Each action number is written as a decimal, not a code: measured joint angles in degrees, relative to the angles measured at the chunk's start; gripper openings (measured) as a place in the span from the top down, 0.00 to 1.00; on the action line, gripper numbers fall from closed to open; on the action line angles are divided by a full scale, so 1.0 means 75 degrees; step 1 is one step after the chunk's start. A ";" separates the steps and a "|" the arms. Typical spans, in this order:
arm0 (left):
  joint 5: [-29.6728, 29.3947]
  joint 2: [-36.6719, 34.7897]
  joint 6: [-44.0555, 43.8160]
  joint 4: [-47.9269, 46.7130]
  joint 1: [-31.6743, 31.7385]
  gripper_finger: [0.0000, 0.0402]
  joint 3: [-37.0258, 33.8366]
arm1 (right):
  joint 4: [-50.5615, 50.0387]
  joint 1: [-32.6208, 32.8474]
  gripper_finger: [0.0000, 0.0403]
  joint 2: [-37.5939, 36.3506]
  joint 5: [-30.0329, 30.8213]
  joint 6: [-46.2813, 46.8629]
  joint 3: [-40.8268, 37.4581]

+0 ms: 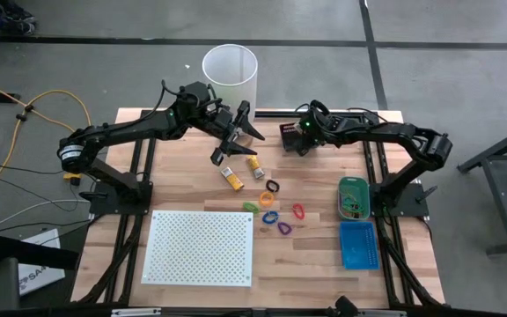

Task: Pick & Place Office Desk Supplies
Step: Put the middle yellow crayon box into the black bin

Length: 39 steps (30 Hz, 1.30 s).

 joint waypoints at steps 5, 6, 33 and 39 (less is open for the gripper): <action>0.0000 -0.0001 0.0000 0.0000 0.0000 0.50 0.0000 | -0.0009 0.0079 0.66 0.0000 -0.0042 -0.0096 0.0000; 0.0000 -0.0001 0.0000 0.0000 0.0000 0.50 0.0000 | -0.0013 0.0105 0.66 0.0000 -0.0037 -0.0196 0.0000; 0.0003 0.0000 0.0000 0.0000 -0.0001 0.50 0.0000 | -0.0064 0.0152 0.66 -0.0006 0.0208 -0.0692 0.0000; 0.0003 0.0002 -0.0007 0.0000 -0.0001 0.50 0.0000 | -0.0064 0.0152 0.66 -0.0006 0.0205 -0.0673 0.0000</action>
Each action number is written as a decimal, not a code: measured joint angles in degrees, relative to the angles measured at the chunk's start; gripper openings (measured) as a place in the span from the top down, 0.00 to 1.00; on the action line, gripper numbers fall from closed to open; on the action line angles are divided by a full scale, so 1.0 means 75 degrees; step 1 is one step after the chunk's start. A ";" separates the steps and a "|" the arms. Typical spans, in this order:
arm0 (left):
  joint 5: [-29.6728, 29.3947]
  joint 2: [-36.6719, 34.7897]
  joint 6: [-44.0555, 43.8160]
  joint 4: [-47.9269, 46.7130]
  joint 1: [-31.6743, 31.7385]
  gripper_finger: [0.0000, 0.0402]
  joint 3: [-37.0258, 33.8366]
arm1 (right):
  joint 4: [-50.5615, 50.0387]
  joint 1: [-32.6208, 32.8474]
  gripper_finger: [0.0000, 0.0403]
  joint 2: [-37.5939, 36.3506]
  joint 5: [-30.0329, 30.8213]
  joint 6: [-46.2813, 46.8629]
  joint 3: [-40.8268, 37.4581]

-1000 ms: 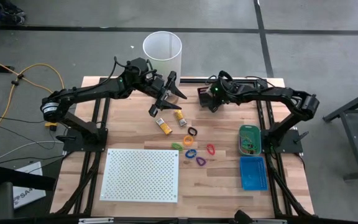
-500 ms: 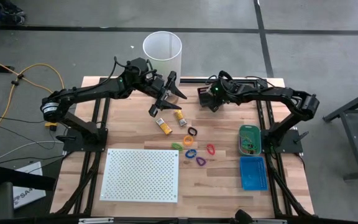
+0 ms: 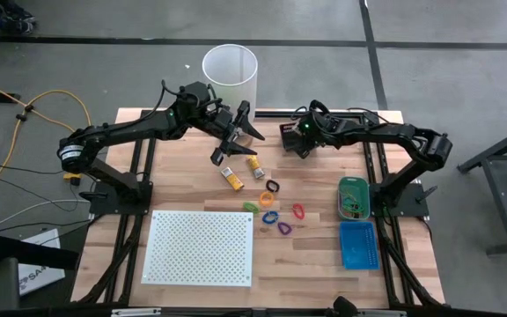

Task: Pick & Place Office Desk Supplies
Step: Put the middle yellow crayon box into the black bin, then put the left yellow crayon box into the black bin

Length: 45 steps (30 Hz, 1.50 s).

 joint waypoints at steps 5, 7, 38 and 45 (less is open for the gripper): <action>0.0000 -0.0001 -0.0063 0.0000 0.0000 0.50 0.0001 | 0.0002 0.0000 0.65 0.0000 0.0000 0.0039 0.0000; 0.0001 0.0000 -0.0071 0.0000 0.0001 0.50 0.0000 | 0.0005 0.0000 0.62 0.0000 0.0000 0.0051 0.0000; 0.0003 0.0000 -0.0250 -0.0018 0.0000 0.50 0.0001 | 0.0180 0.0062 0.46 0.0000 0.0003 -0.0022 0.0000; 0.0000 0.0000 -0.0282 -0.0041 -0.0001 0.50 0.0000 | 0.0180 0.0588 0.45 -0.0325 -0.0003 -0.0564 0.0000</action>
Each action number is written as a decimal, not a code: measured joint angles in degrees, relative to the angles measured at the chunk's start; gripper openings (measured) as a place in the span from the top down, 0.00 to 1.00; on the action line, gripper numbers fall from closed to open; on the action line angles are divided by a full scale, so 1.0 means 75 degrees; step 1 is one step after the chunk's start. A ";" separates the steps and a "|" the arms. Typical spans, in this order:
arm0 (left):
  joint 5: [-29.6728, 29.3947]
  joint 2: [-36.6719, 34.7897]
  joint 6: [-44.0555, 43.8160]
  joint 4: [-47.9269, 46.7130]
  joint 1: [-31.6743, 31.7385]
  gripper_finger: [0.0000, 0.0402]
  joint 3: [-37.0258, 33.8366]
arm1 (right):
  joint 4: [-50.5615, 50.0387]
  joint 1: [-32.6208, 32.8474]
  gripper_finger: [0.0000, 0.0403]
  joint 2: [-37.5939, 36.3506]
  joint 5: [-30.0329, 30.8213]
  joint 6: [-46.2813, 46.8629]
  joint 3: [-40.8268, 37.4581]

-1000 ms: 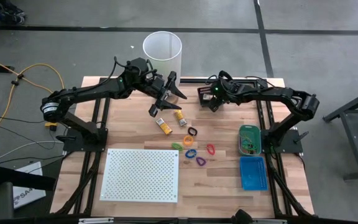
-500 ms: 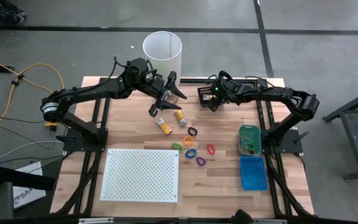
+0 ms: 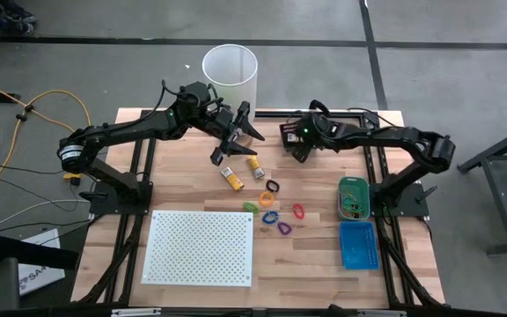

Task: Pick & Place Office Desk Supplies
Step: Put the left yellow crayon box into the black bin

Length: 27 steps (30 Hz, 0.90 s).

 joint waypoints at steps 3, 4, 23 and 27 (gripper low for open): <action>0.0000 0.0000 0.0054 0.0004 -0.0001 0.50 0.0000 | 0.0011 0.0326 0.45 -0.0314 -0.0042 -0.0026 0.0002; -0.0003 0.0000 0.0065 0.0003 -0.0001 0.50 0.0000 | 0.0009 0.0437 0.45 -0.0434 -0.0108 -0.0017 0.0002; -0.0018 0.0000 0.0558 -0.1901 0.0000 0.50 0.0003 | -0.1630 0.2106 0.45 -0.0948 -0.2401 0.0999 0.0003; -0.0170 0.0000 0.1067 -0.2557 0.0002 0.50 0.0003 | -0.1664 0.2385 0.45 -0.0948 -0.2401 0.1011 0.0003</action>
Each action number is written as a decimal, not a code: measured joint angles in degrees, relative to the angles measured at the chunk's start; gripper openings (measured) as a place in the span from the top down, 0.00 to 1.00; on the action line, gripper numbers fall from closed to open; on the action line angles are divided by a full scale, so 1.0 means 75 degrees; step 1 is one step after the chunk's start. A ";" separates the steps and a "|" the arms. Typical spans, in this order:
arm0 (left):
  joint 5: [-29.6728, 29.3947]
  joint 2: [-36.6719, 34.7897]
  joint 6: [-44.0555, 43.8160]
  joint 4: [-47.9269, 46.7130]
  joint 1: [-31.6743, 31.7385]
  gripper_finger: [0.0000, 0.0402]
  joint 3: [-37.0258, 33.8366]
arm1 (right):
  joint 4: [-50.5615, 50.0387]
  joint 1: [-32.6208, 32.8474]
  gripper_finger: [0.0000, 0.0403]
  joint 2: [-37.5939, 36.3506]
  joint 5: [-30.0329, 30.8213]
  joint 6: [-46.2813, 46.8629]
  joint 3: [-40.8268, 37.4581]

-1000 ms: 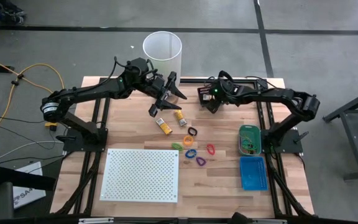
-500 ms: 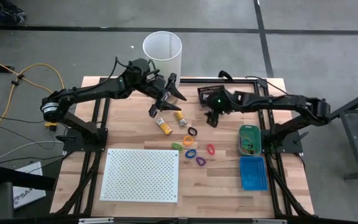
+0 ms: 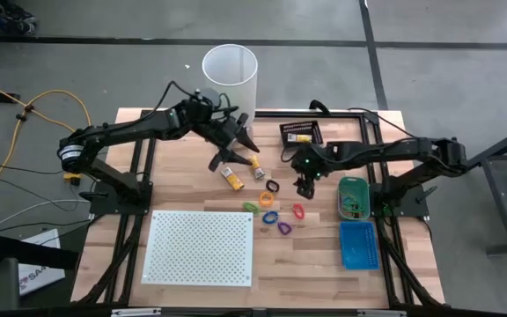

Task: Pick & Place Office Desk Supplies
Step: Put the left yellow crayon box into the black bin

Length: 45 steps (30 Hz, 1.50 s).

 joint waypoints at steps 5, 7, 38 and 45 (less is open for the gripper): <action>-0.0324 0.0000 0.0525 -0.0632 -0.0003 0.50 0.0000 | 0.0013 0.0254 0.45 0.0000 0.0003 0.0000 0.0000; -0.0377 0.0000 0.0617 -0.0785 -0.0003 0.50 0.0000 | 0.0043 0.0326 0.45 0.0000 0.0003 0.0000 0.0000; -0.3526 0.0000 0.1448 -0.3146 -0.0990 0.50 -0.0003 | 0.1207 0.0394 0.45 0.0003 0.0001 0.0006 0.0000; -0.4609 0.0000 0.1757 -0.3146 -0.1737 0.50 -0.0003 | 0.1209 0.0394 0.45 0.0003 0.0000 0.0006 0.0000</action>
